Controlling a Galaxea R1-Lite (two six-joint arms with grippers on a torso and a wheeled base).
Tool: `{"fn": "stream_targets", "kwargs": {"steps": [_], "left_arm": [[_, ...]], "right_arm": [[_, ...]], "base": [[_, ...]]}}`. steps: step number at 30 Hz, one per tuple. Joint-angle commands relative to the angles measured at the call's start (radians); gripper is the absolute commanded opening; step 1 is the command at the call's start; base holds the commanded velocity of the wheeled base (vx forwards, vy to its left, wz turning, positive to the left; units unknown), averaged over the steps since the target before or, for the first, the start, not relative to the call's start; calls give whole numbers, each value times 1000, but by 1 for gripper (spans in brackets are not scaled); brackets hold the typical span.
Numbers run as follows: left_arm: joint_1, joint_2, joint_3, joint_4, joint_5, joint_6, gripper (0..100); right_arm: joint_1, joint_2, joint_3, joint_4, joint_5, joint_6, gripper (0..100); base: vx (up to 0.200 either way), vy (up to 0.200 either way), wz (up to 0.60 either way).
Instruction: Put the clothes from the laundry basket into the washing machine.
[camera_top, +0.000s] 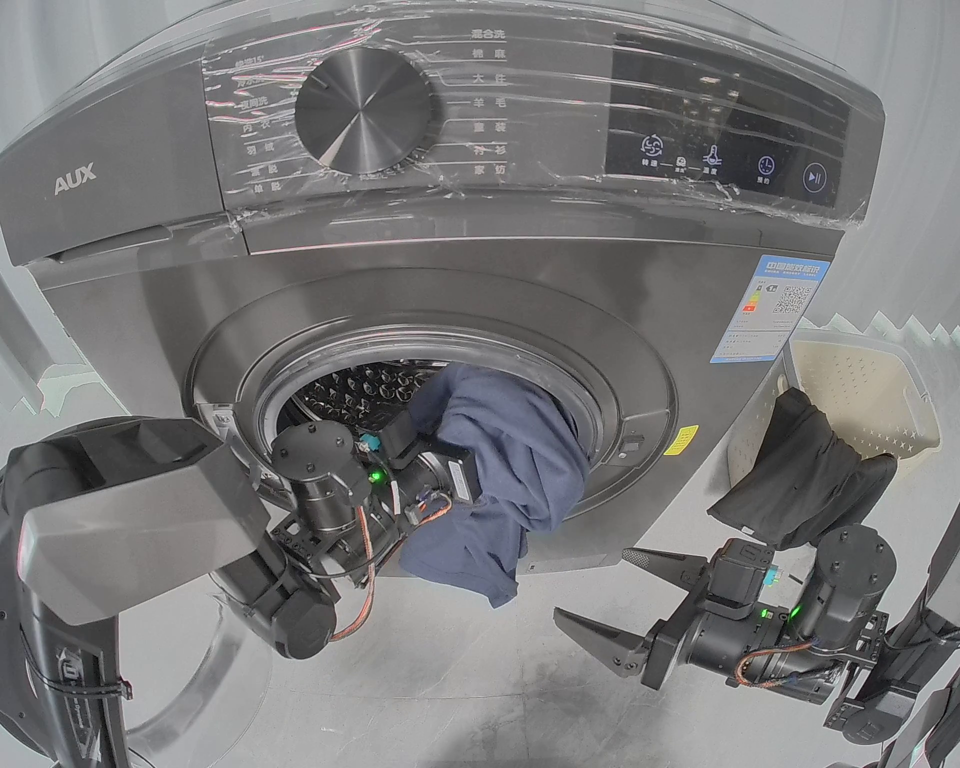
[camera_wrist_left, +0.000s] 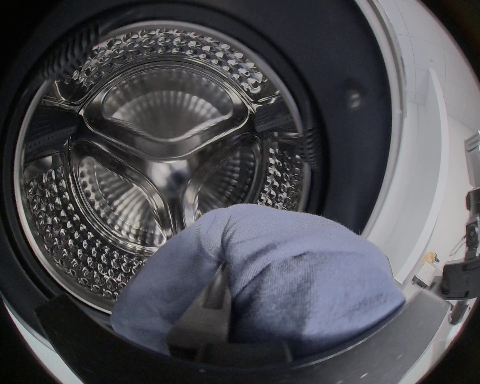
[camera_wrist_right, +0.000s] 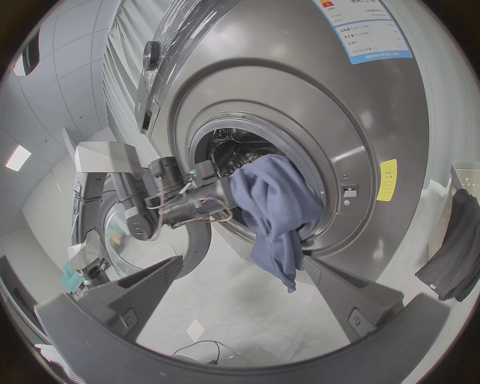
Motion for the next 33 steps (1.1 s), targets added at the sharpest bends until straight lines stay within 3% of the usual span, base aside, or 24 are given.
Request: {"fn": "stream_targets", "kwargs": {"steps": [1,6,10,14,17,24,33], "left_arm": [[39,107,-108,4,3,-3,0],[99,162,-236,10,13,-2,0],[93,187,-271,22,17,-3,0],[85,233,-351,36,59,-2,0],[82,251,-429,85,95,-2,0],[103,254,-565,249,100,-8,0],[148,268,-697,350,141,-9,0]], "right_arm": [[29,4,1,-1,-1,1,100],[36,7,1,-1,-1,3,100],[40,14,0,-1,-3,3,100],[49,25,0,-1,-18,4,100],[52,25,0,-1,-40,7,100],[77,37,-3,-1,-44,15,100],[80,51,-2,-1,-47,20,100]], "base": [[0,0,0],[0,0,0],[0,0,0],[0,0,0],[0,0,0],[0,0,0],[0,0,0]]}}
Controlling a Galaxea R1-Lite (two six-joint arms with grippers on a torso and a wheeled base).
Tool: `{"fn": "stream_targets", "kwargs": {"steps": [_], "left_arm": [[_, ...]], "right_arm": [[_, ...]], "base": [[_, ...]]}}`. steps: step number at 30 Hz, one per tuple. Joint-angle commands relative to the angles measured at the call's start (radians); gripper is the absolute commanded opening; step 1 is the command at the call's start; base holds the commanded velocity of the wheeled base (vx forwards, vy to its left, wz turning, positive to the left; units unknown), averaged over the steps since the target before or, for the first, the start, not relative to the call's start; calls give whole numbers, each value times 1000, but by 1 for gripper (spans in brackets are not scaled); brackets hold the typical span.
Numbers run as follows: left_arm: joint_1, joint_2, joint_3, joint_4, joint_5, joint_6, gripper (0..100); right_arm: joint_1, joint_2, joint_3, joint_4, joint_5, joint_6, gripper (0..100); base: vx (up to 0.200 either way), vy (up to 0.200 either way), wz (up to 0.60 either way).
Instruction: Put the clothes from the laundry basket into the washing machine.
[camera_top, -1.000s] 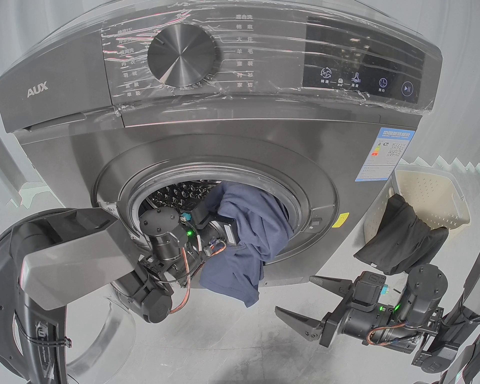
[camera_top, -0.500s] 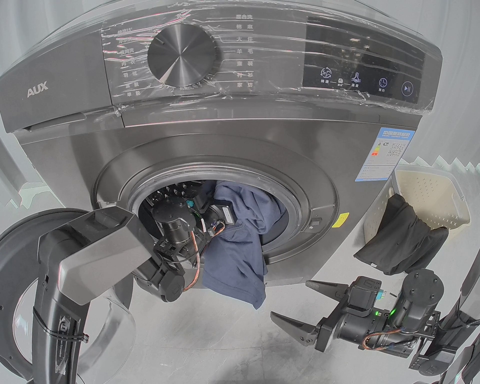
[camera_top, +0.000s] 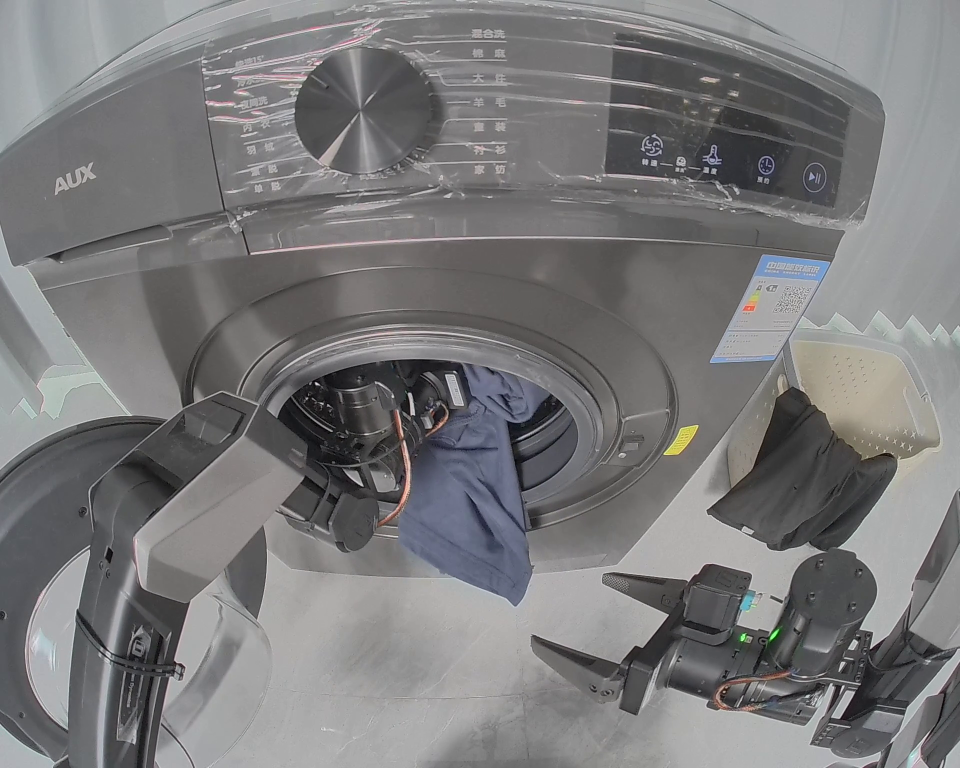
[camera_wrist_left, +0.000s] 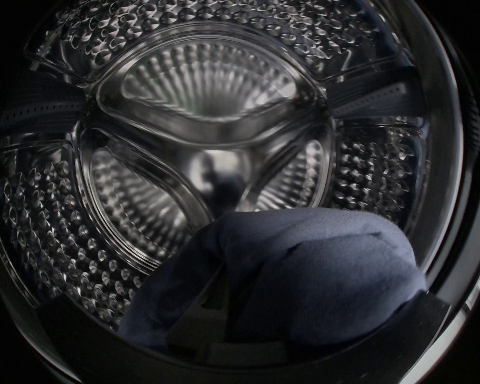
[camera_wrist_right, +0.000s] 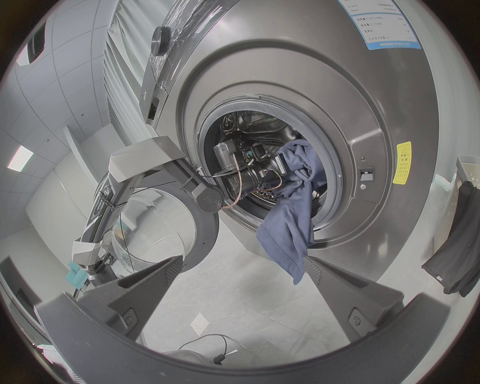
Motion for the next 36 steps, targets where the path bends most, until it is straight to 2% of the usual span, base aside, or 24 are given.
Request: {"fn": "stream_targets", "kwargs": {"steps": [1,7,9,10,13,17,18,21,27,33,36], "left_arm": [[28,6,-56,20,11,-2,0],[22,8,-46,8,23,-5,0],[16,1,-35,12,26,-45,0],[13,-3,-26,17,28,-57,100],[6,-32,20,20,26,-73,100],[-3,-109,154,60,23,-82,100],[-10,-157,223,114,6,-94,100],[-30,-173,261,127,-10,-113,100],[-95,-199,385,132,-79,-113,100],[-115,-164,418,126,-87,-99,100],[-113,-147,430,123,-89,-77,100]], "right_arm": [[3,12,0,-1,0,1,100],[3,18,0,-1,0,1,100],[3,18,0,-1,0,3,100],[3,18,0,-1,0,3,100],[2,18,0,-1,0,3,100],[2,18,0,-1,0,3,100],[2,18,0,-1,0,3,100],[3,18,0,-1,0,3,100],[3,16,2,-1,0,3,100],[6,16,2,-1,0,3,100],[8,16,2,-1,0,3,100]], "base": [[0,0,0],[0,0,0],[0,0,0],[0,0,0],[0,0,0],[0,0,0],[0,0,0],[0,0,0],[0,0,0],[0,0,0],[0,0,0]]}}
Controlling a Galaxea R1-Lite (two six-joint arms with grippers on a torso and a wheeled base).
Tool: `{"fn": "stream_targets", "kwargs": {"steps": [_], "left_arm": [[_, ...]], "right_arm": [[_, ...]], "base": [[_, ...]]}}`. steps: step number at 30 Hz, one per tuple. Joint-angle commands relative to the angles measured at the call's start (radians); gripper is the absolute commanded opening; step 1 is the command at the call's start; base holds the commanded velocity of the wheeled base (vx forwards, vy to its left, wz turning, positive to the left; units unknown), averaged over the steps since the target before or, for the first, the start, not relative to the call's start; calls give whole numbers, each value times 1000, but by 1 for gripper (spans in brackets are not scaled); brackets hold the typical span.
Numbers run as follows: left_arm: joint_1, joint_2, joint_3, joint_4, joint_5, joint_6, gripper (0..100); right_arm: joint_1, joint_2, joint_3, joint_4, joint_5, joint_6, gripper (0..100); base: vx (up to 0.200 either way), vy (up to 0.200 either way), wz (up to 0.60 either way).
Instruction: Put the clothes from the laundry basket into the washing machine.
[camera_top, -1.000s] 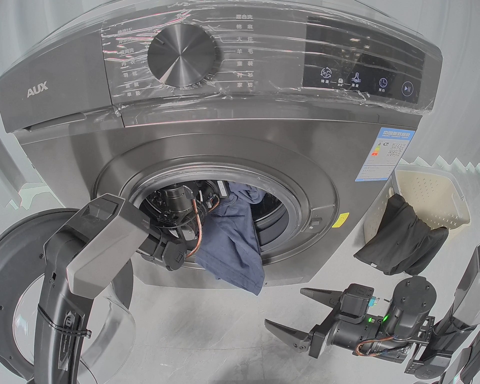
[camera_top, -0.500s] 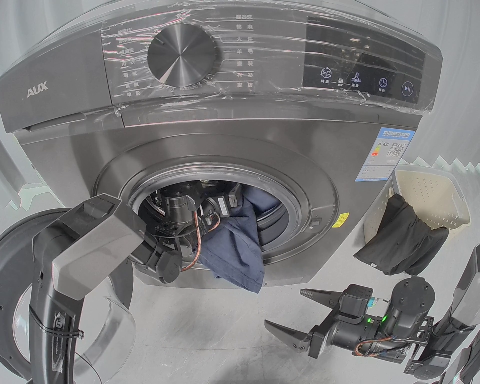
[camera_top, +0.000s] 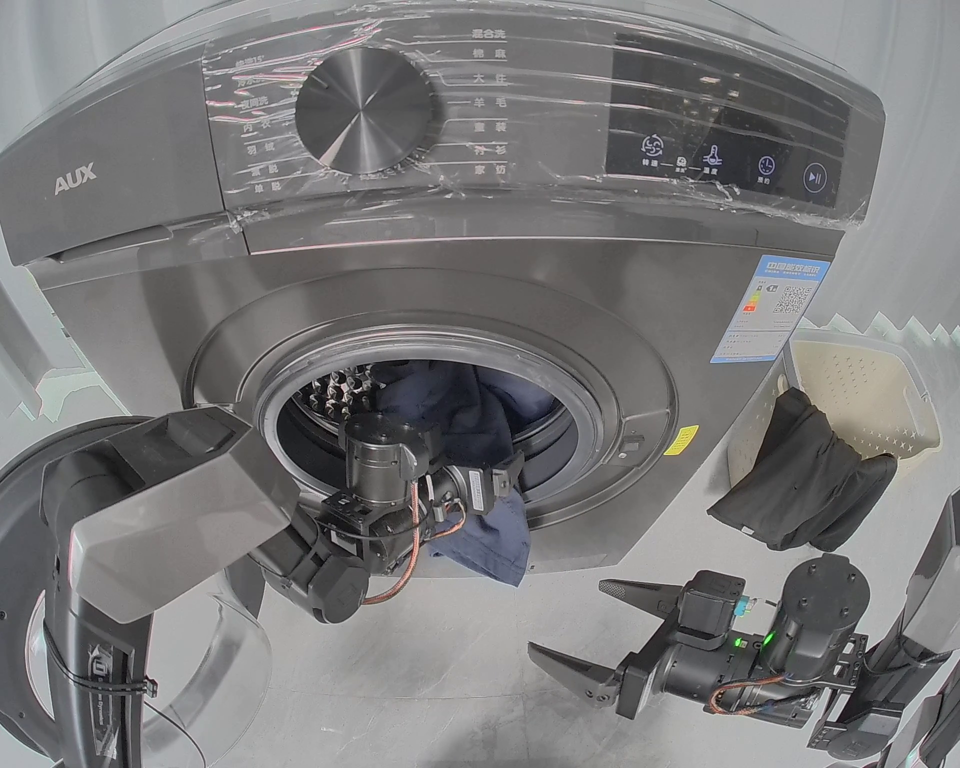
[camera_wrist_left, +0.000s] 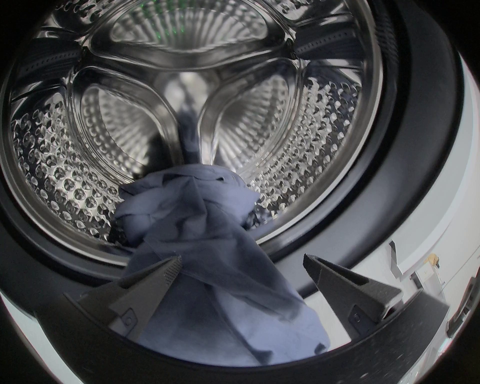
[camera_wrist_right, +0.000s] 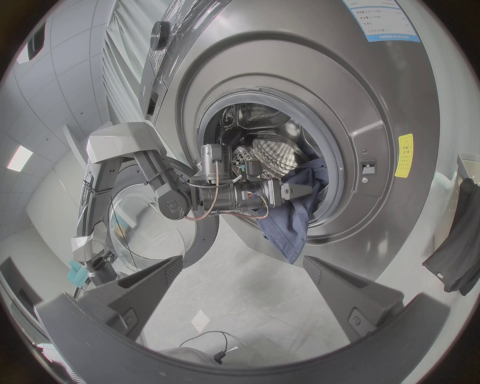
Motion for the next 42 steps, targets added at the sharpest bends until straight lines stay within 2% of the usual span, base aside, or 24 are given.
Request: {"fn": "stream_targets", "kwargs": {"steps": [1,4,24,25,37,42], "left_arm": [[-4,23,17,-4,-2,11,100],[1,33,16,-17,-13,16,100],[-2,110,-41,-57,-2,16,100],[-1,110,-44,-66,-2,16,0],[10,104,-73,-124,2,17,0],[53,132,-250,-123,96,17,0]], "right_arm": [[2,-2,0,-1,0,0,100],[2,0,0,-1,0,0,100],[7,3,3,-1,0,0,100],[8,2,3,-1,0,0,100],[11,6,-6,-2,0,0,100],[11,6,-9,-2,0,0,100]], "base": [[0,0,0],[0,0,0],[0,0,0],[0,0,0],[0,0,0],[0,0,0]]}}
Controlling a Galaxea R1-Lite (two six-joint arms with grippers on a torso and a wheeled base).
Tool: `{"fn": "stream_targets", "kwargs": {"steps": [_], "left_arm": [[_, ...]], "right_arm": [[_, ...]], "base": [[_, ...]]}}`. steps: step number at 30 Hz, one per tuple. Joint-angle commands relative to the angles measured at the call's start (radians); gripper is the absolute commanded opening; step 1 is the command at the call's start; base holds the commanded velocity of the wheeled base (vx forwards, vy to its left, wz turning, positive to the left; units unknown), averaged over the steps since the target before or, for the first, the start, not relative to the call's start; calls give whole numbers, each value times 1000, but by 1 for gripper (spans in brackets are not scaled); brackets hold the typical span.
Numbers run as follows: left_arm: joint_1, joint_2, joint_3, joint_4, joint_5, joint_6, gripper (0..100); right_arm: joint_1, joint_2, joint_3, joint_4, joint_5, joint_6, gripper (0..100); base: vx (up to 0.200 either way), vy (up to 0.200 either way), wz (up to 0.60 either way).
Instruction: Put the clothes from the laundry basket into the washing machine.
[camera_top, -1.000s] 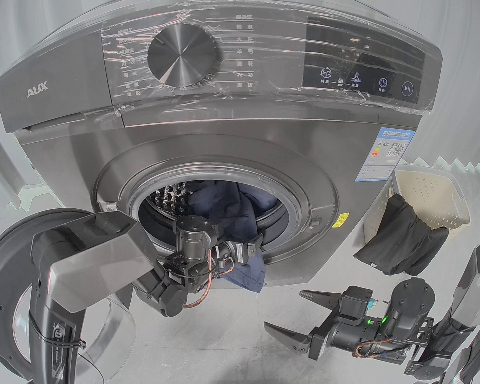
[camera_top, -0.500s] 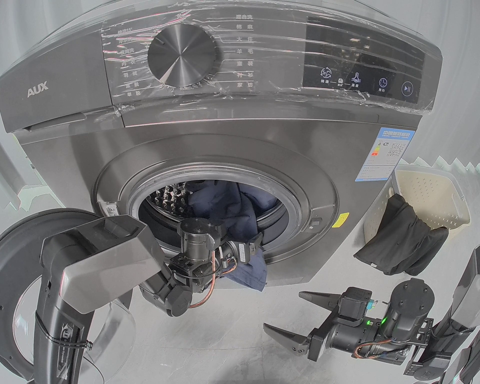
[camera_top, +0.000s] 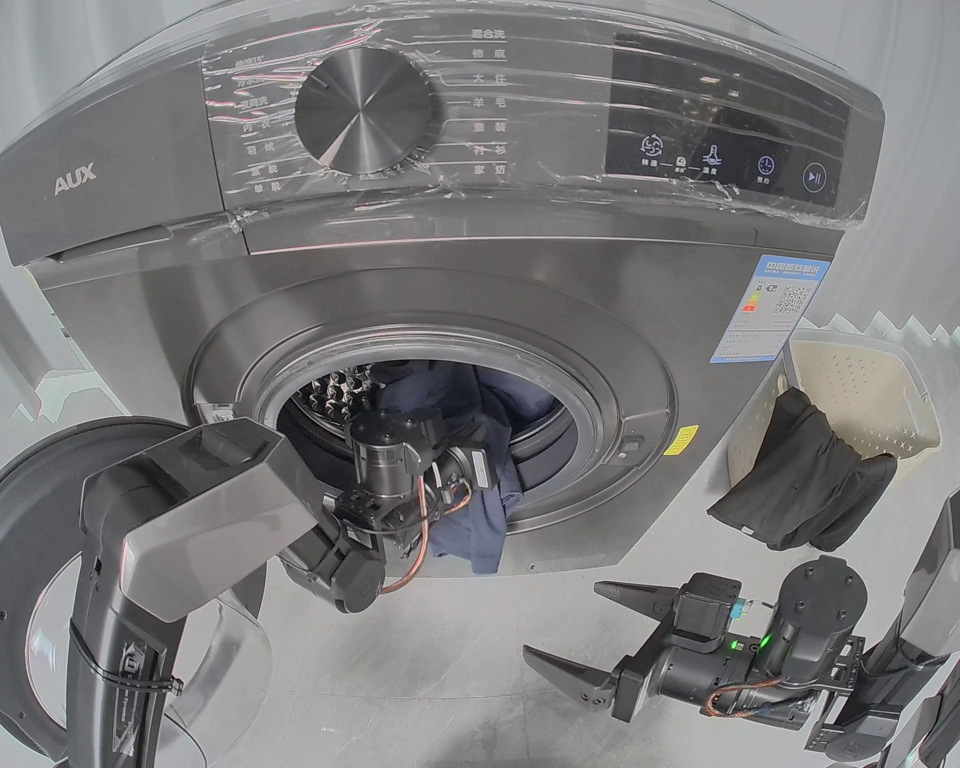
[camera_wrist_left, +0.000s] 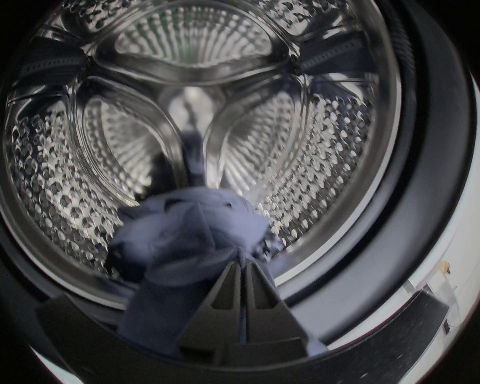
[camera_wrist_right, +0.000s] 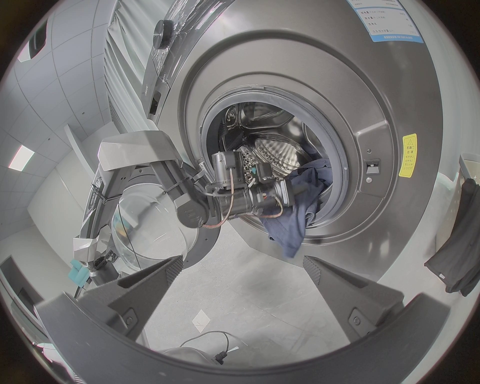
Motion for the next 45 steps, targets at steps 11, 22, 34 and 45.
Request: {"fn": "stream_targets", "kwargs": {"steps": [11,22,34,45], "left_arm": [[76,55,-263,-2,119,-2,0],[39,-21,-97,-16,90,1,100],[-31,-126,208,-9,-19,19,100],[-33,8,189,-105,-19,71,100]], "right_arm": [[8,6,-8,-1,0,0,100],[8,9,-7,-1,0,0,100],[11,9,-7,-1,0,2,100],[26,9,-7,-1,-10,6,100]], "base": [[0,0,0],[0,0,0],[0,0,0],[0,0,0]]}}
